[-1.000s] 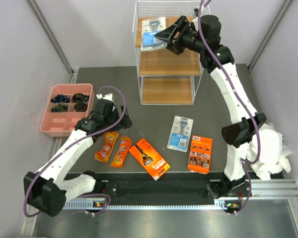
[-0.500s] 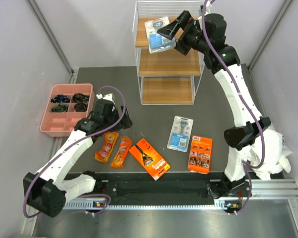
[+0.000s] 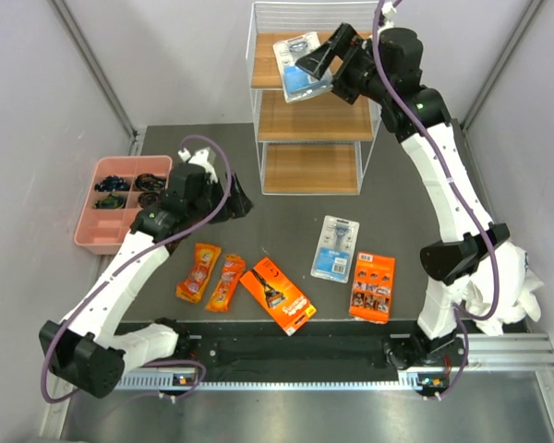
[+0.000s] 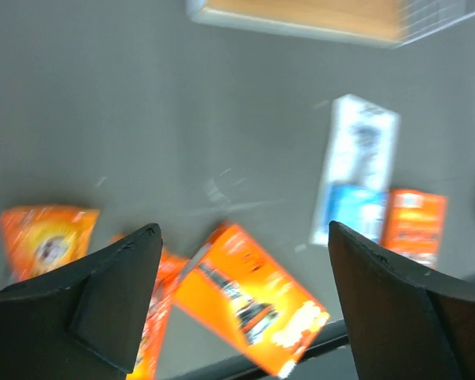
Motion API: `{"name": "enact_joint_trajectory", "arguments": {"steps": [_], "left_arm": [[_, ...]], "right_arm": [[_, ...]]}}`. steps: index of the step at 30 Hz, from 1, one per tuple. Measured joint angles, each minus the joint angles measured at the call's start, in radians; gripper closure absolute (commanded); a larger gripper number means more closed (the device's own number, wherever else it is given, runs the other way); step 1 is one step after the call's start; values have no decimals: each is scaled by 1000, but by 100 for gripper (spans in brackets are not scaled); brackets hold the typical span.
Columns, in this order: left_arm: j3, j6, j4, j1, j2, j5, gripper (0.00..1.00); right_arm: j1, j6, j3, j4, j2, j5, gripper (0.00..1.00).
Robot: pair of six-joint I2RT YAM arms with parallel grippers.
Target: Place and organize the shaving razors onto the shelf
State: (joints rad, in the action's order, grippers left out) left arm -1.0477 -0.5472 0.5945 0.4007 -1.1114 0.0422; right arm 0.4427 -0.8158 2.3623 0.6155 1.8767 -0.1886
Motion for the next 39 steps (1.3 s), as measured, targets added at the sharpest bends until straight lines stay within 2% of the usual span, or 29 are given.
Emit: {"name": "enact_joint_trajectory", "arguments": {"steps": [2,5,6,8,11,23,29,39], "left_arm": [[-61,1,-27,0,-16,51,23],[-189,-4,-79,0,-66,142,51],[-240,-2,-93,0,-91,173,64],[-338,0,-130,0,-146,231,76],[-455,-3,-190,5,-221,287,100],[-816,73,-223,103,-523,315,100],[-881,101,-218,156,-607,269,100],[-894,106,-225,156,-616,102,100]], "right_arm": [[2,5,0,0,0,1,4],[3,8,0,0,0,2,4],[5,10,0,0,0,2,4],[8,10,0,0,0,-1,2],[16,11,-8,29,0,-7,2],[27,11,-31,83,16,-22,1],[27,11,-32,82,16,-30,1],[28,9,-67,81,1,-38,1]]}}
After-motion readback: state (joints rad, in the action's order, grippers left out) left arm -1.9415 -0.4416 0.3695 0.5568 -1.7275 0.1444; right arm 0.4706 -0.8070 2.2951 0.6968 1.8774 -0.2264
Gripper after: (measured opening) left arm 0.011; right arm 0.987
